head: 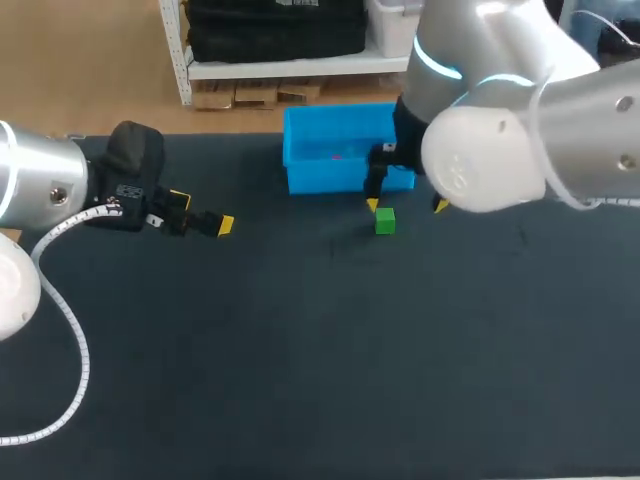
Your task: Use the left arm to pick the red cube and place it into the blue plastic box first, then use the right arm to grasp the green cube and put it into the same blue plastic box after the first action is fully finished.
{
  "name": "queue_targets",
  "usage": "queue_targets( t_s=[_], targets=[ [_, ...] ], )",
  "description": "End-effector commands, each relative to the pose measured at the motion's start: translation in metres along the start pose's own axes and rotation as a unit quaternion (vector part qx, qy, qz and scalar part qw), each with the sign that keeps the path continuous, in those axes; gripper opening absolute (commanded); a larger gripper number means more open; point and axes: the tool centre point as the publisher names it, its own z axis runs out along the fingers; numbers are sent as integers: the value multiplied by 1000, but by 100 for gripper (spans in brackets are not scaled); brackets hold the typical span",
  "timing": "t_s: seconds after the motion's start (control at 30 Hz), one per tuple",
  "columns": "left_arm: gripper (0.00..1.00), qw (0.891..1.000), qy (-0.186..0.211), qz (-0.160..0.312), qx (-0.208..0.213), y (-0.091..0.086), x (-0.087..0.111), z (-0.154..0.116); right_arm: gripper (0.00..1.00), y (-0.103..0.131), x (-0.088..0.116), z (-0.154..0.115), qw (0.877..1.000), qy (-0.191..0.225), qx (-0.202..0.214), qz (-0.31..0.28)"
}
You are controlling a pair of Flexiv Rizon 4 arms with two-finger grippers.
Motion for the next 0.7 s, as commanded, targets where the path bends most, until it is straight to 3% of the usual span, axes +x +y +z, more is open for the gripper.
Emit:
queue_targets(
  t_s=[0.03,0.7],
  targets=[
    [100,1000,-5,1,4,1,2,-1,100,7,-6,16,1000,-8,7,0],
    [100,1000,-5,1,4,1,2,-1,100,5,-34,74,999,-42,29,-17]
  ],
)
